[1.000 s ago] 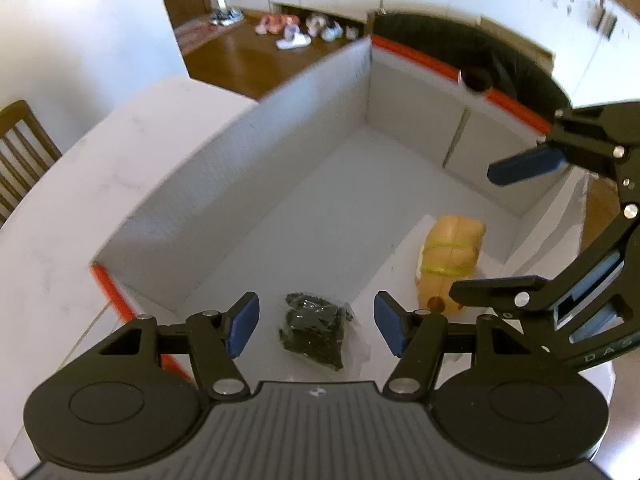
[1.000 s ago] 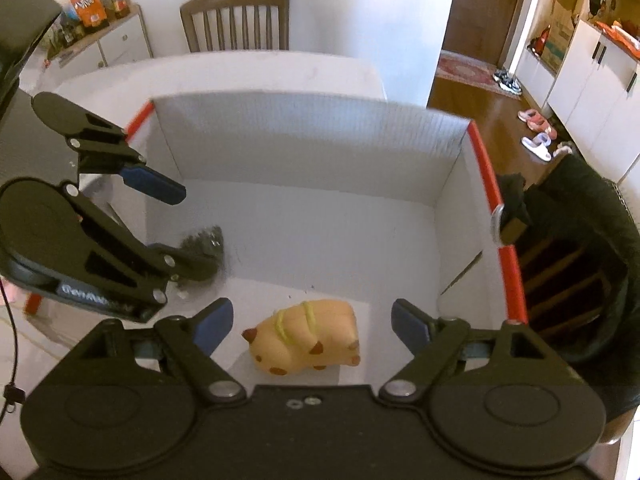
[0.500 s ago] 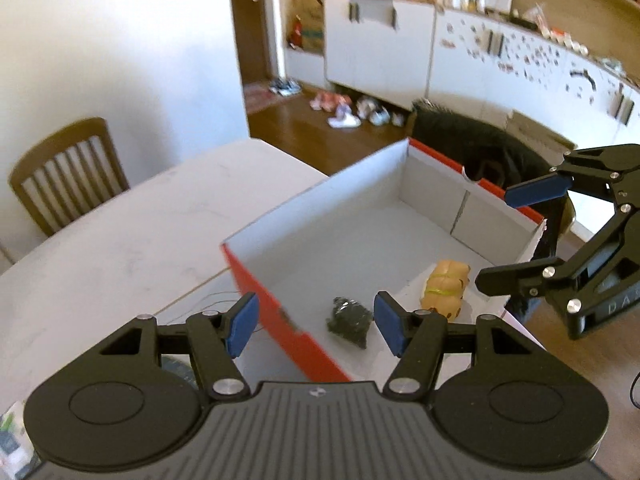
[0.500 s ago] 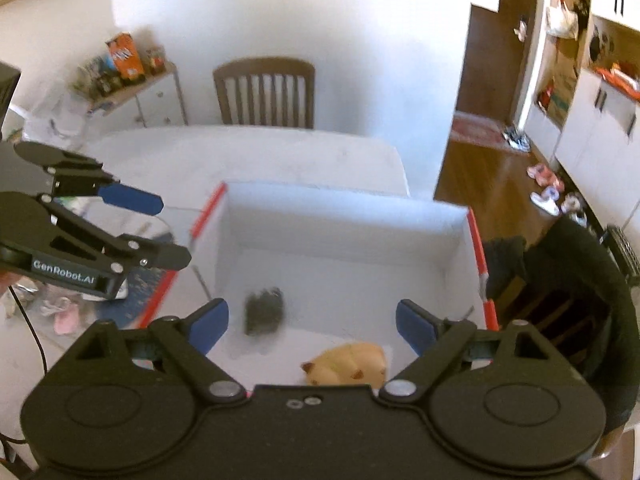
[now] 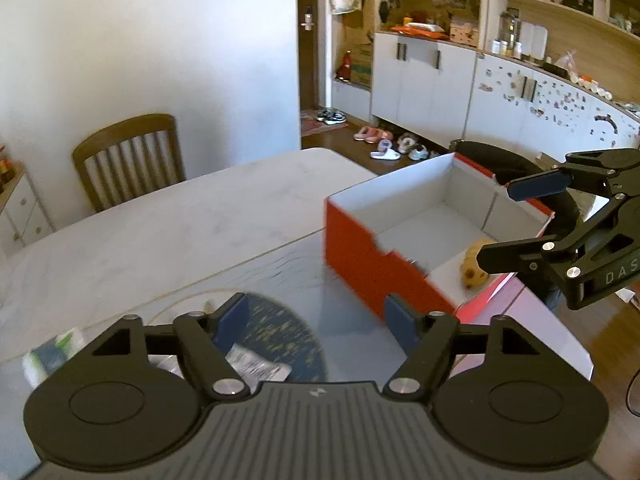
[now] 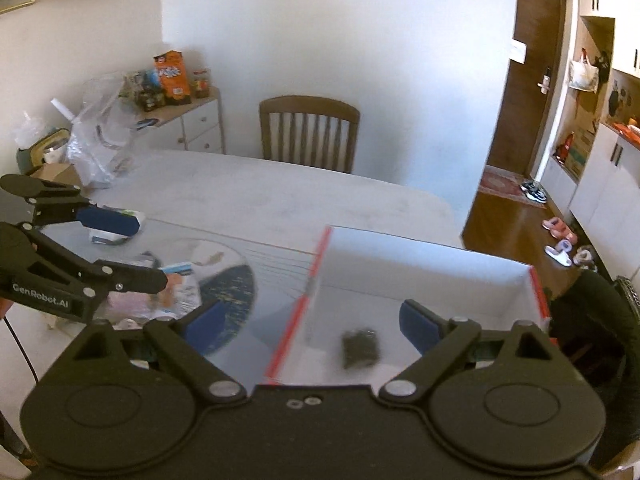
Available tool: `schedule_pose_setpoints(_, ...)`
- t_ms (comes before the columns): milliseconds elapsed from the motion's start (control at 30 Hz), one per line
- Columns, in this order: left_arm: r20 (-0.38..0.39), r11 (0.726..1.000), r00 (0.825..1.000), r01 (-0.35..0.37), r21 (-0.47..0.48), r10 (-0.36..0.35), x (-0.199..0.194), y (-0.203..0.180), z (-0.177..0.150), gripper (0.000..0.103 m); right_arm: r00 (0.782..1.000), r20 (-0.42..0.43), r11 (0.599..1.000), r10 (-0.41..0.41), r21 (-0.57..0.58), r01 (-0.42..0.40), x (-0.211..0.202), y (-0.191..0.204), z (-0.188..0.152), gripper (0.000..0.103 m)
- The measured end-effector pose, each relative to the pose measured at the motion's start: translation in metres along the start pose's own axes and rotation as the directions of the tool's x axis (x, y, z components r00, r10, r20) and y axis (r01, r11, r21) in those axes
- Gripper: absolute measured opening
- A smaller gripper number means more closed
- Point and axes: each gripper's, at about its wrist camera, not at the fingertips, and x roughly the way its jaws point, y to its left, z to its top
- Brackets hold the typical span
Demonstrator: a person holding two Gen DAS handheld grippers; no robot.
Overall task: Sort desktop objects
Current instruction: 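Move both tools back over the turntable items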
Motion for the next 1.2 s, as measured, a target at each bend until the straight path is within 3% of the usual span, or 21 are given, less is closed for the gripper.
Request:
schedule_pose_setpoints(233,0.002,1.0,1.0,0.003,-0.022,-0.003,-0.019,0.045,-0.04,0.087,1.0,0.011,0.999,0.027,0.029,-0.027,0.018,0.049,-0.001,0.099)
schedule_pose_setpoints(367,-0.013,0.999,1.0,-0.01,-0.043,0.009,-0.024,0.074,-0.067,0.097,1.0,0.014,0.999,0.015,0.046,-0.016,0.028,0.073,-0.007,0.101)
schedule_pose_setpoints(767,-0.067,0.998,0.997,-0.047,-0.037,0.044,-0.022,0.135,-0.13,0.102,0.999,-0.023,0.997,0.025,0.073,-0.023,0.066,0.137,-0.027,0.102)
schedule_pose_setpoints(1200,-0.135,0.999,0.991,-0.031,-0.027,0.027,-0.004,0.171,-0.162,0.102,0.996,-0.081,0.999,0.03,0.034,-0.027,0.103,0.194,-0.045,0.102)
